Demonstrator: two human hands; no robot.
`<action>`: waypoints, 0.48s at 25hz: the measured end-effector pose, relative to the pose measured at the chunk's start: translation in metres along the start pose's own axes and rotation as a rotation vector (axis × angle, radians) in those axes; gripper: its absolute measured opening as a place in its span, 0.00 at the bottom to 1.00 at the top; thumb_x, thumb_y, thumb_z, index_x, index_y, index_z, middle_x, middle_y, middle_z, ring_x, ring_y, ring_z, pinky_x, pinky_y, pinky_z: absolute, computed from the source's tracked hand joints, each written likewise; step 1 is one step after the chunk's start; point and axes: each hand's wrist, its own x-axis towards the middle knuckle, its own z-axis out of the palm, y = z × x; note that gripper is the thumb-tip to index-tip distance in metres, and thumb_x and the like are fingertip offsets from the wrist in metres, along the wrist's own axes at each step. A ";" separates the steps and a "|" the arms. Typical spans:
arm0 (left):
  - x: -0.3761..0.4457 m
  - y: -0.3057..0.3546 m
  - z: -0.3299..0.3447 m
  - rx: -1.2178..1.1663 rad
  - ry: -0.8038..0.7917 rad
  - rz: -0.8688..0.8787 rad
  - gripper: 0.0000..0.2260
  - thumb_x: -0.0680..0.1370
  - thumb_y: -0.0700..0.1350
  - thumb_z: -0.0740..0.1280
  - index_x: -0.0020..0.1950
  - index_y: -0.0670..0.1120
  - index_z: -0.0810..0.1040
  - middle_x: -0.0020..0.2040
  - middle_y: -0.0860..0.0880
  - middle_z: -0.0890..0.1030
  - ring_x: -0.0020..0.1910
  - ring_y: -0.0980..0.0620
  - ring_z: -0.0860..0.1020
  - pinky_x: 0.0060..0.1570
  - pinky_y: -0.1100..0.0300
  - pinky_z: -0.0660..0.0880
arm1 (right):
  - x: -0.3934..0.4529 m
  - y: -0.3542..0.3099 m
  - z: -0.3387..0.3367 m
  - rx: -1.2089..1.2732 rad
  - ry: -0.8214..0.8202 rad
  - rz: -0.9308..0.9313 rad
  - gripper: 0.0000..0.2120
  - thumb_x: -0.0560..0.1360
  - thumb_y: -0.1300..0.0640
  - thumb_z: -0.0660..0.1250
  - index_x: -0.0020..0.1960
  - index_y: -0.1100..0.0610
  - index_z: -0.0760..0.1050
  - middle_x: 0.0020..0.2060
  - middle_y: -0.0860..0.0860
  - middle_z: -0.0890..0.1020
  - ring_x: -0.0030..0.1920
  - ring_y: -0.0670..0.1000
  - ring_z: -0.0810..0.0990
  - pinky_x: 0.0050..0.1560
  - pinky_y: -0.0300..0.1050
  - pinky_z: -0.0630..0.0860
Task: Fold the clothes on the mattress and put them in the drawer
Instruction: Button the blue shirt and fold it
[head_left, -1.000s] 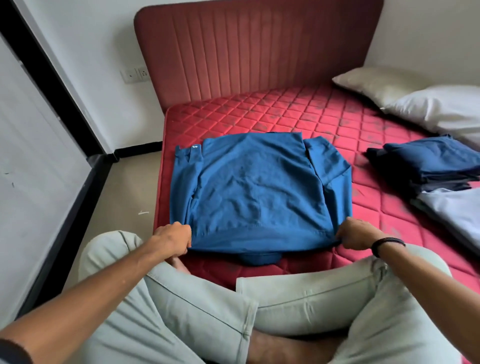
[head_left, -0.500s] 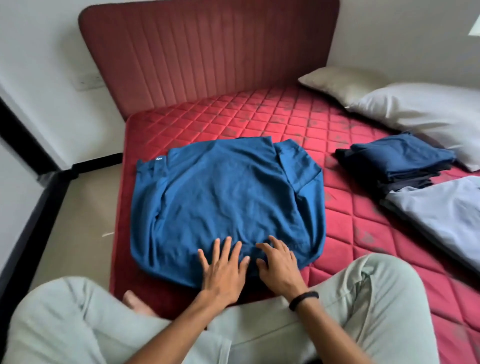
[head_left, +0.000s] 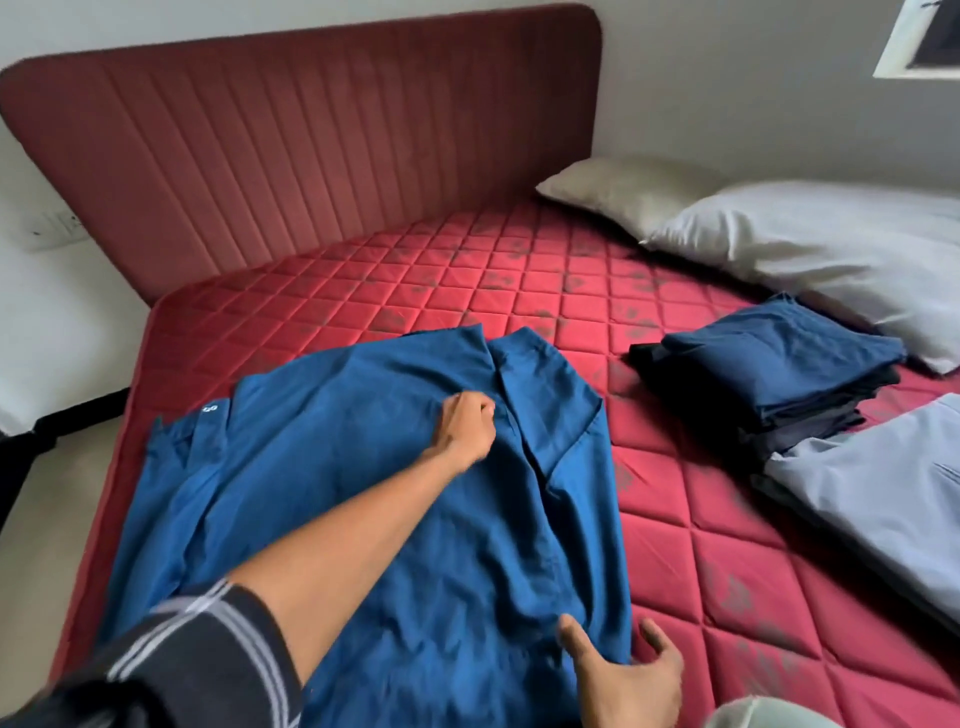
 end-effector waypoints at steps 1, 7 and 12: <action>0.028 0.001 0.003 0.037 0.013 -0.023 0.11 0.79 0.38 0.62 0.36 0.41 0.77 0.44 0.38 0.84 0.49 0.35 0.81 0.48 0.47 0.74 | 0.005 0.002 0.001 0.021 -0.016 0.004 0.40 0.55 0.70 0.86 0.64 0.64 0.73 0.48 0.64 0.80 0.47 0.62 0.80 0.57 0.59 0.77; 0.161 -0.001 0.034 0.025 0.070 -0.288 0.19 0.80 0.52 0.69 0.63 0.39 0.80 0.65 0.38 0.80 0.67 0.38 0.76 0.63 0.50 0.73 | 0.045 0.025 0.038 0.097 -0.228 -0.203 0.25 0.53 0.62 0.88 0.45 0.49 0.83 0.41 0.47 0.88 0.46 0.56 0.87 0.43 0.30 0.79; 0.186 0.006 0.051 0.110 0.072 -0.293 0.24 0.78 0.52 0.71 0.71 0.44 0.73 0.71 0.41 0.75 0.70 0.41 0.74 0.66 0.52 0.71 | 0.028 0.015 0.016 0.120 -0.305 -0.047 0.13 0.59 0.56 0.87 0.40 0.53 0.87 0.36 0.47 0.88 0.33 0.38 0.81 0.38 0.35 0.80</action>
